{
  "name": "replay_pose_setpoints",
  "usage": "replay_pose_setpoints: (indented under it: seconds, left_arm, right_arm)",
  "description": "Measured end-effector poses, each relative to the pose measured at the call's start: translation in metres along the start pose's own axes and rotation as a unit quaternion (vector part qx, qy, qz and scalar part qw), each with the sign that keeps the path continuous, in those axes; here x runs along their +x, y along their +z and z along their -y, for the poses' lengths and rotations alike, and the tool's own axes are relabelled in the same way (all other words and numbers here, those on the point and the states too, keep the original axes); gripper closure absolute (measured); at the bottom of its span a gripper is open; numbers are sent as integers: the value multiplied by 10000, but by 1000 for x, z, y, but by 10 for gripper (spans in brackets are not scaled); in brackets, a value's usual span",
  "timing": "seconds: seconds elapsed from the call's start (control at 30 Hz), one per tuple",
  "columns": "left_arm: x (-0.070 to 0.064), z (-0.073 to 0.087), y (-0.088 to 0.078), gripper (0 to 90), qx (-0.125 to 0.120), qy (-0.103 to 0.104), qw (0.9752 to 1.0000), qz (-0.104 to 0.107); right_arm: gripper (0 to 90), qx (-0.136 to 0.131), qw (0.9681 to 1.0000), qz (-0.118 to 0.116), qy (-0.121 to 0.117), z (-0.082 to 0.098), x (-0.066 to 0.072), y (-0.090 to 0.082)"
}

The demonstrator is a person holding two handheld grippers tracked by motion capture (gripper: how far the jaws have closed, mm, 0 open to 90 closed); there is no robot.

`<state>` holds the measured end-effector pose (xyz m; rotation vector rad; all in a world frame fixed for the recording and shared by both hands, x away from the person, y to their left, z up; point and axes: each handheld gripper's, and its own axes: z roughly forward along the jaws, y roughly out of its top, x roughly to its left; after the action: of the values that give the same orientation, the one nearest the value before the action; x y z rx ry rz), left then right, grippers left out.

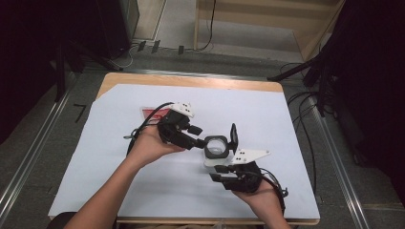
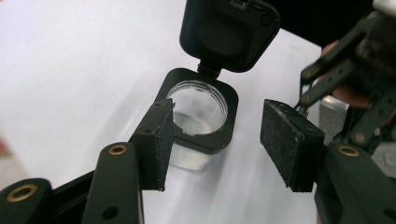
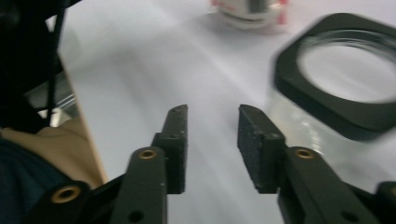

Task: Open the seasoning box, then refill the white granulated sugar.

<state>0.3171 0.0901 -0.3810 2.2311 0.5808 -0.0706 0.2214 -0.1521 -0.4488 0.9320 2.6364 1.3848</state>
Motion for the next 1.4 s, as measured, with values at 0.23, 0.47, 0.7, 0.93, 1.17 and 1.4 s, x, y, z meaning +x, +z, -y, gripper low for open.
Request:
replay_pose_setpoints:
  seconds: [0.23, 0.47, 0.7, 0.93, 1.17, 1.4]
  left_arm:
    - [0, 11, -16, 455, 49, -188, 9997, -140]
    - [3, 19, -35, 423, 25, -119, 9995, -305]
    - [9, 31, -56, 412, -114, -210, 9987, -443]
    - [17, 45, -78, 426, -173, -330, 9970, -678]
    - [24, 57, -88, 431, -181, -486, 9955, -799]
    - [35, 69, -99, 429, -239, -631, 9938, -886]
  right_arm:
    - [565, 238, 9991, -240, -258, -7, 14, 22]
    - [545, 136, 9988, -338, -338, -12, 18, 34]
    - [534, 224, 9978, -401, -479, -18, 22, 49]
    - [502, 230, 9976, -483, -438, -32, 25, 66]
    - [502, 220, 9976, -455, -465, -28, 27, 70]
    - [500, 238, 9980, -421, -410, -25, 24, 71]
